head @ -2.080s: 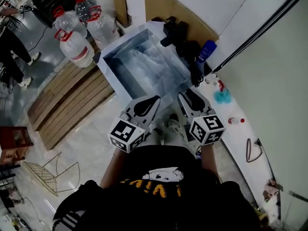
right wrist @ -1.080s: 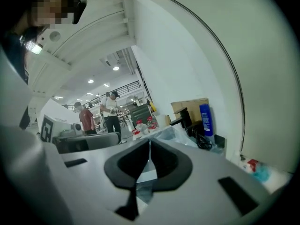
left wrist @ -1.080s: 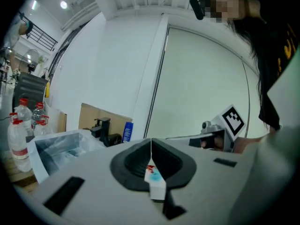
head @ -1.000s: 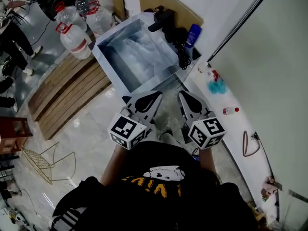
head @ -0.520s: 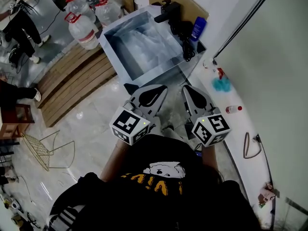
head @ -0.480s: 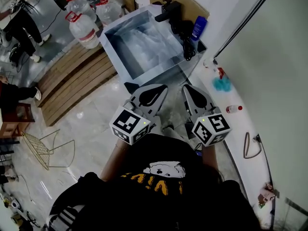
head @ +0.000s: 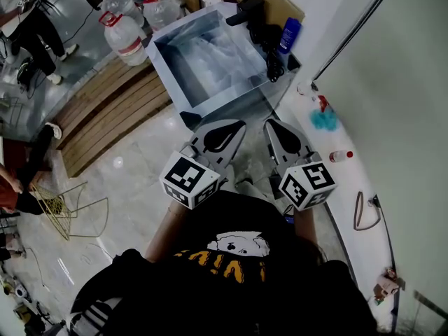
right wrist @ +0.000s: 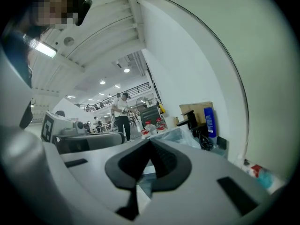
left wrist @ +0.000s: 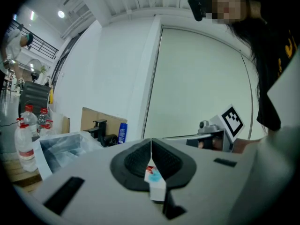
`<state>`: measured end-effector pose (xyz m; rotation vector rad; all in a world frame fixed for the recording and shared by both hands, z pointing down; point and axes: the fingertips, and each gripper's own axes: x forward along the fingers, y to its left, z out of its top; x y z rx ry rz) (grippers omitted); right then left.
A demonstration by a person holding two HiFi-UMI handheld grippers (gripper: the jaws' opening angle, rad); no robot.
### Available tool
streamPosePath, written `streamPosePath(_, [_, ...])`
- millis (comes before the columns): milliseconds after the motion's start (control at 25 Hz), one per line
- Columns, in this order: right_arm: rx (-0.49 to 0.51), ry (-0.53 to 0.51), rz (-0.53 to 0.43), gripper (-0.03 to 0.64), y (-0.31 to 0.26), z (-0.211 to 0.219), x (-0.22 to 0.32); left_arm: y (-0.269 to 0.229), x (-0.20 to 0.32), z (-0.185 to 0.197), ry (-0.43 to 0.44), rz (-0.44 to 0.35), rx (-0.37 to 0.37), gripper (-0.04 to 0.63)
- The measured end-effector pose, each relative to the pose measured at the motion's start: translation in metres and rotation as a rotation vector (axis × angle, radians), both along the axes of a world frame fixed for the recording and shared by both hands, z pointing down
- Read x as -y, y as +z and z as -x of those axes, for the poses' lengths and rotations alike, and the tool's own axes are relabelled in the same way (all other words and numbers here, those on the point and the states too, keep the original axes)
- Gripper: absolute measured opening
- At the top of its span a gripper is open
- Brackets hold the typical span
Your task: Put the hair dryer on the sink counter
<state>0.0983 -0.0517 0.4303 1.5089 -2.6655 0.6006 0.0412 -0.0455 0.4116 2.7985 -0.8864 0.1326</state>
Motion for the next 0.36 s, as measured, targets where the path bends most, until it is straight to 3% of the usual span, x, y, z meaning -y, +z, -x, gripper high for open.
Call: streamPosePath(360, [-0.025,0.019,-0.029,0.005,-0.003,-0.027,0.004,-0.002,-0.001,-0.01,-0.004,-0.021,0.005,0.009])
